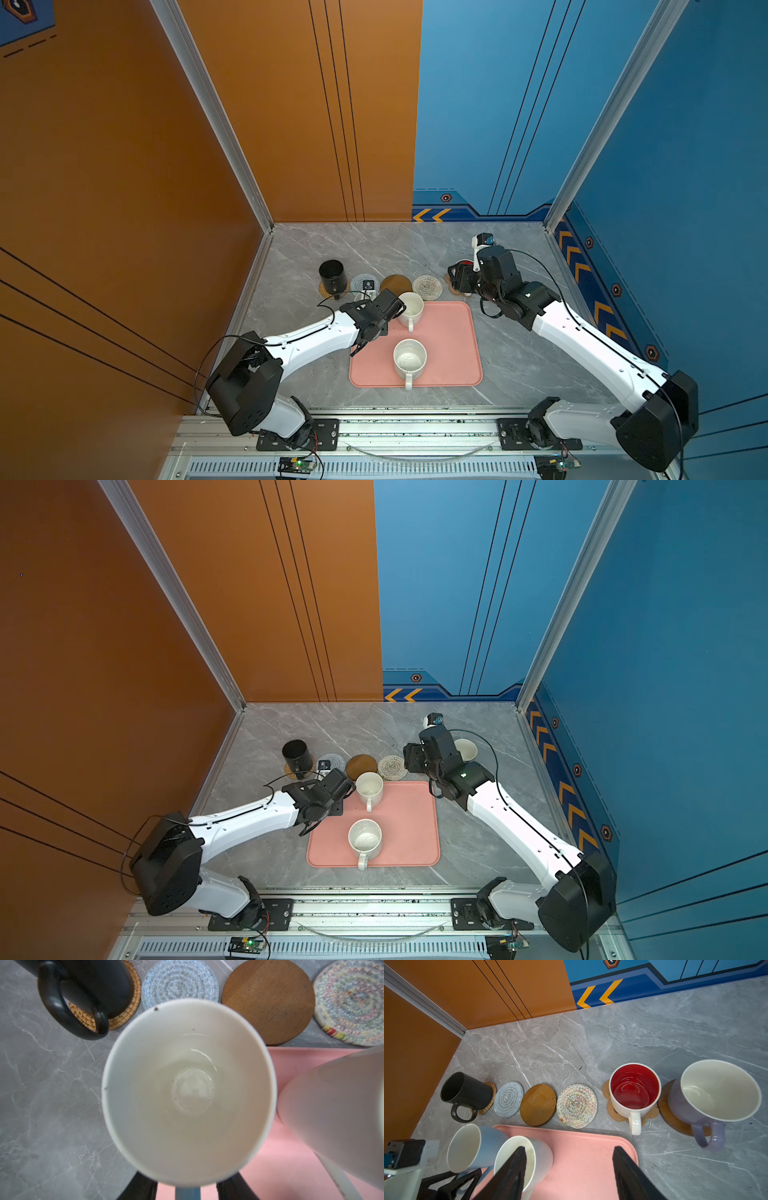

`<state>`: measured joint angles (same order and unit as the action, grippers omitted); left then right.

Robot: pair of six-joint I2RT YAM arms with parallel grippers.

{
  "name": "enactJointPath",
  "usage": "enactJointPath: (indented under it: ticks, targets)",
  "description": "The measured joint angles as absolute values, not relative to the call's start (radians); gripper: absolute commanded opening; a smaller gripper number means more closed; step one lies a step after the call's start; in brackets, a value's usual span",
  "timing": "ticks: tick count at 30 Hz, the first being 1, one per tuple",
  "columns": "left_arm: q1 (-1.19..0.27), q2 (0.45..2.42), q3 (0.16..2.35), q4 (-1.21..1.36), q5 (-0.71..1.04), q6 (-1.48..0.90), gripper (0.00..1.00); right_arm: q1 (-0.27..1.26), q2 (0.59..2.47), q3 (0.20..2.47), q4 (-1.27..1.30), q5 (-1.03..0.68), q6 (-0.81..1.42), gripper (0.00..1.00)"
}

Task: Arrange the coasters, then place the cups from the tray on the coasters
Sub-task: 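Close the left gripper on the blue-handled mug rim and lift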

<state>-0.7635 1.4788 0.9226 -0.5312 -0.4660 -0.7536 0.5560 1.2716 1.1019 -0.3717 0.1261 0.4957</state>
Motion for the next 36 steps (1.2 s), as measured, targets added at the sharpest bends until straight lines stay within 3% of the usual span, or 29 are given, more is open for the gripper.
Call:
enactJointPath:
  ticks: [9,14,18,36]
  targets:
    - [-0.751,1.501,0.923,-0.513,-0.446,-0.753,0.31,0.555,1.275,1.102,-0.365,0.126,0.496,0.64]
    - [-0.751,1.508,0.923,-0.505,-0.439,-0.756,0.18,0.553,1.275,1.102,-0.365,0.126,0.496,0.64]
    - [-0.747,1.508,0.922,-0.492,-0.434,-0.758,0.00,0.550,1.275,1.102,-0.365,0.125,0.496,0.64]
    - [-0.748,1.415,0.928,-0.524,-0.447,-0.715,0.00,0.550,1.282,1.102,-0.364,0.123,0.496,0.64]
